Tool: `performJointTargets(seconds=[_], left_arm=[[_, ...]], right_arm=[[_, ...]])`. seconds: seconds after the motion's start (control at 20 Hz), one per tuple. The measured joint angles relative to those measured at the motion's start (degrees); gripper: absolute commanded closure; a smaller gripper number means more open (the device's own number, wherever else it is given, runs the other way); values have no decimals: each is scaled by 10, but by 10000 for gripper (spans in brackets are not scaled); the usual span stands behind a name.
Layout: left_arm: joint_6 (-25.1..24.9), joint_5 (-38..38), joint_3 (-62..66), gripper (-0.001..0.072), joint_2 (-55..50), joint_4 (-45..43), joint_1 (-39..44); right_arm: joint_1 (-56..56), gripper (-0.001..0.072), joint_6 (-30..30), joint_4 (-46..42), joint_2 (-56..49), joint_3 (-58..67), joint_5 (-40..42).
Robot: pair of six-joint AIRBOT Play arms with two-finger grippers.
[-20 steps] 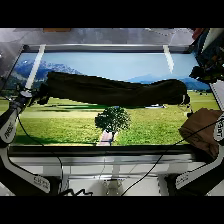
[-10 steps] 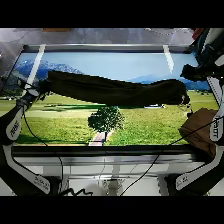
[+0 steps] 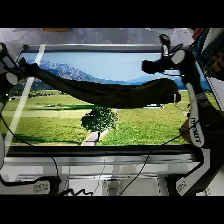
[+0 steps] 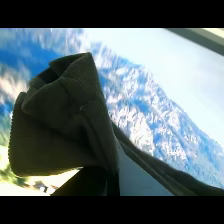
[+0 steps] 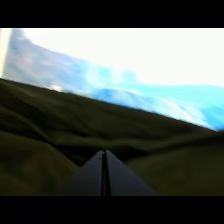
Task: Fold the clothes and pants, and hang the long-sleeved shirts on hangers.
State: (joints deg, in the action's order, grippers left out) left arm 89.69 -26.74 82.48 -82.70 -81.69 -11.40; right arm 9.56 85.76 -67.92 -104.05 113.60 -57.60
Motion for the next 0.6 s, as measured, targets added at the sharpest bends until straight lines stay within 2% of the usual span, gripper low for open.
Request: performJointTargets(seconds=[0.2,0.4,0.6], left_arm=[[-42,-52,1,681,99,-22,18],[-56,-119,1,681,163,-22,33],[-59,-198,0,681,187,25,38]], right_arm=[[128,690,33,-3,-23,0,115],[232,690,63,3,-64,0,176],[300,691,85,38,-103,9,230]])
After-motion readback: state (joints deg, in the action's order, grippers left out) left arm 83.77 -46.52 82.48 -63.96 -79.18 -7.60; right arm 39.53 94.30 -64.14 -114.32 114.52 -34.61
